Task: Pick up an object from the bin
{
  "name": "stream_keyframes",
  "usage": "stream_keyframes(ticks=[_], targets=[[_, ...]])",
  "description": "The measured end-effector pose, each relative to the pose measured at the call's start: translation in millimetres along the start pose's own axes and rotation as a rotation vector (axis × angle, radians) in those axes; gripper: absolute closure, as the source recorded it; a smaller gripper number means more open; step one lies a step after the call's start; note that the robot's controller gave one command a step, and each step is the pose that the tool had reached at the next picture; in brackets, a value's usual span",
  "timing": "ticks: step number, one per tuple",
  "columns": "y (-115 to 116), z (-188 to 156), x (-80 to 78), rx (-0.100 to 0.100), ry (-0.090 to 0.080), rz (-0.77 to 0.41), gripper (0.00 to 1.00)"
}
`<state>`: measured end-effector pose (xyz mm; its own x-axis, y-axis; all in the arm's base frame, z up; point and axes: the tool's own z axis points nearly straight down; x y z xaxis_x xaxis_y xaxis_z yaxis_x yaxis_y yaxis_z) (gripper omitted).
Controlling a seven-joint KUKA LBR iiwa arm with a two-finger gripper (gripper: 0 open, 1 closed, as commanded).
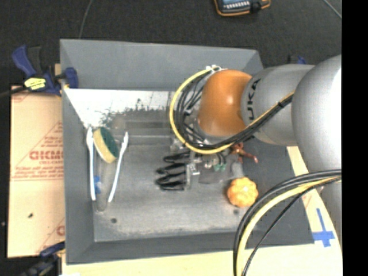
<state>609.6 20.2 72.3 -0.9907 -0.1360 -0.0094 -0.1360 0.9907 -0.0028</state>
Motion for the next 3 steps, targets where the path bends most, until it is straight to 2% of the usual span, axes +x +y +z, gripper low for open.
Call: stream_keyframes(ticks=[1, 2, 3], targets=[[0.0, -0.4, -0.2, 0.000, -0.001, 0.000, 1.00], [0.1, 0.1, 0.1, 0.000, 0.000, 0.000, 0.00], [0.0, -0.3, -0.1, 0.000, 0.000, 0.000, 1.00]])
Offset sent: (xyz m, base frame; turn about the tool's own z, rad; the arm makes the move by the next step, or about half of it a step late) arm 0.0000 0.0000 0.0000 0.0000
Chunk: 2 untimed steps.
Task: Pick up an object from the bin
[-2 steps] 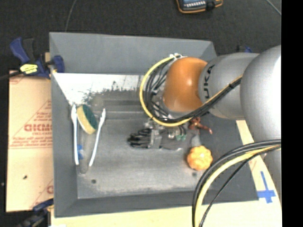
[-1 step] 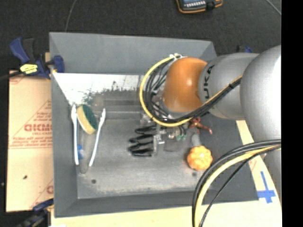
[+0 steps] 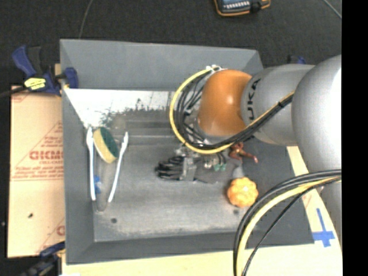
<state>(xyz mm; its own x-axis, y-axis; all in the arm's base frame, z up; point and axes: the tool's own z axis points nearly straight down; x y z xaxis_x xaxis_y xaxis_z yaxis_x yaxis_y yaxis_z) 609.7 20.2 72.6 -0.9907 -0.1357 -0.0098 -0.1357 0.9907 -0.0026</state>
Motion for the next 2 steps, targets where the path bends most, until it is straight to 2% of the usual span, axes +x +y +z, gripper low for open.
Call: stream_keyframes(ticks=[1, 2], targets=[[0.0, -0.1, 0.0, 0.000, 0.000, 0.000, 1.00], [-0.6, -96.3, -13.9, 0.001, 0.001, 0.002, 1.00]])
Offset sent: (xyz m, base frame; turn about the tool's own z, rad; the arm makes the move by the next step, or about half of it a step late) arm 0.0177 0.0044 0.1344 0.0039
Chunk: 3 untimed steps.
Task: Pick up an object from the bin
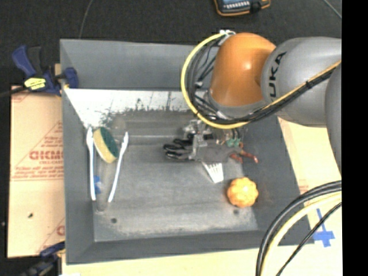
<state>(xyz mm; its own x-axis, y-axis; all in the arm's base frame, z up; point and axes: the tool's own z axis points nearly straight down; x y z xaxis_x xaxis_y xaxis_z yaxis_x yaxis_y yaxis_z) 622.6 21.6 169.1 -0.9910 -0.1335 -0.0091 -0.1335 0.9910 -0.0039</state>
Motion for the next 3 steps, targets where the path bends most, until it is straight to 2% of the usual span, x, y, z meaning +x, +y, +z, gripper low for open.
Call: stream_keyframes(ticks=[1, 2, 3], targets=[[-1.8, 60.1, 10.0, -0.001, 0.000, -0.007, 1.00], [5.7, -8.9, 9.6, -0.002, 0.000, 0.001, 1.00], [-2.7, -48.0, 10.5, -0.002, 0.005, 0.002, 1.00]])
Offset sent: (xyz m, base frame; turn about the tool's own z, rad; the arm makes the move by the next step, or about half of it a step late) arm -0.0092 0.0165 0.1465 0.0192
